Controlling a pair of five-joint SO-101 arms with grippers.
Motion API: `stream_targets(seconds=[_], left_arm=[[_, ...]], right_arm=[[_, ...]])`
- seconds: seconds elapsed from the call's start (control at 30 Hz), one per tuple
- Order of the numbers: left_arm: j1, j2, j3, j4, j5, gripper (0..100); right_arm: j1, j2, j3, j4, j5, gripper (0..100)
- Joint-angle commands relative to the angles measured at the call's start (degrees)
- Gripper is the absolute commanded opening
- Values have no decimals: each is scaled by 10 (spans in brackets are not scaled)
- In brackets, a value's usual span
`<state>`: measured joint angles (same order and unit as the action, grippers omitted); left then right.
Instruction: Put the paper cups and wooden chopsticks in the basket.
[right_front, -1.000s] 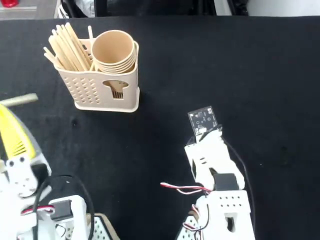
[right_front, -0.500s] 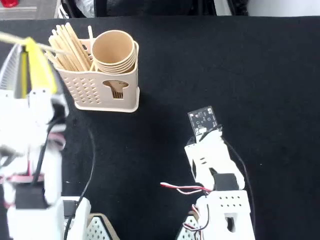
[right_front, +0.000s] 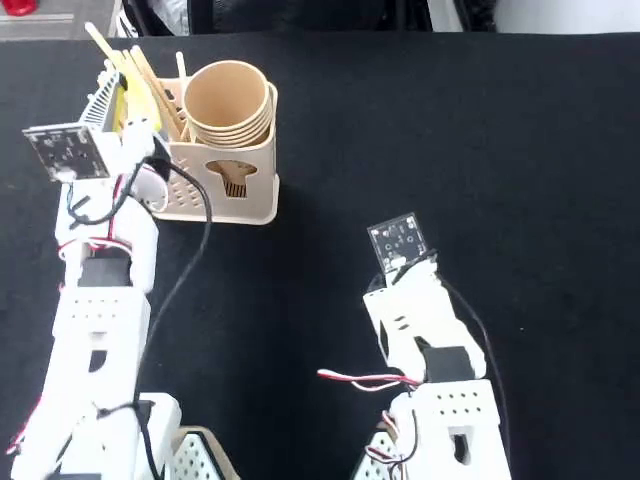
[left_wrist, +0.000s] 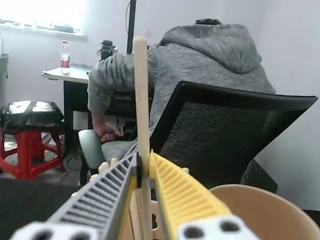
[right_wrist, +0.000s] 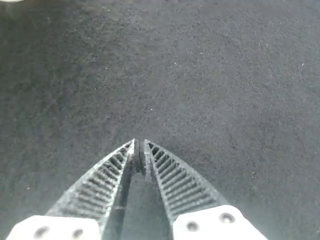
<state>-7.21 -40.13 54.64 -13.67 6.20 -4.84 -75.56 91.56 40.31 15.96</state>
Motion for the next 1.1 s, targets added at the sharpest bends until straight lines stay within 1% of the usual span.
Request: stream_targets(seconds=[0.0, 0.03, 0.07, 0.13, 0.17, 0.23, 0.3, 0.33, 0.4, 0.47, 0.63, 0.7, 0.8, 0.83, 0.9, 0.97, 1.07], left_arm=[[-8, 26, -6, -7, 4, 30], [-7, 26, -4, 22, 3, 43], [-7, 25, -8, 69, 6, 86], [-5, 11, -26, 175, 21, 205], [-4, 0, -39, 234, 26, 238], [0, -28, -68, 340, 29, 245], [-5, -67, -82, 417, 26, 245], [-10, -92, -82, 442, 26, 245], [-28, -151, -63, 467, 26, 244], [-36, -219, -15, 469, 21, 211], [-30, -425, 141, 469, -72, 88], [-32, -513, 204, 469, -98, 62], [-36, -644, 316, 474, -111, 54], [-38, -660, 343, 476, -111, 54], [-36, -634, 369, 491, -106, 54], [-35, -613, 368, 513, -111, 54], [-67, -623, 367, 566, -111, 54]], right_arm=[[-7, -7, -4, -13, 5, 12], [-7, -7, -4, -13, 5, 12], [-7, -7, -4, -13, 5, 12], [-6, -7, -4, -13, 5, 12], [-6, -7, -4, -13, 5, 12], [-6, -7, -4, -13, 5, 12], [-6, -7, -4, -13, 5, 12], [-6, -7, -4, -13, 5, 12], [-6, -7, -4, -13, 5, 12], [-6, -7, -4, -13, 5, 12], [-6, -7, -4, -12, 5, 12], [-6, -7, -4, -11, 5, 12], [-6, -7, -4, -11, 5, 12], [-6, -7, -4, -11, 5, 12], [-6, -7, -4, -9, 5, 12], [-10, -7, -4, -8, 5, 12], [-10, -7, -6, 20, 4, 12]])
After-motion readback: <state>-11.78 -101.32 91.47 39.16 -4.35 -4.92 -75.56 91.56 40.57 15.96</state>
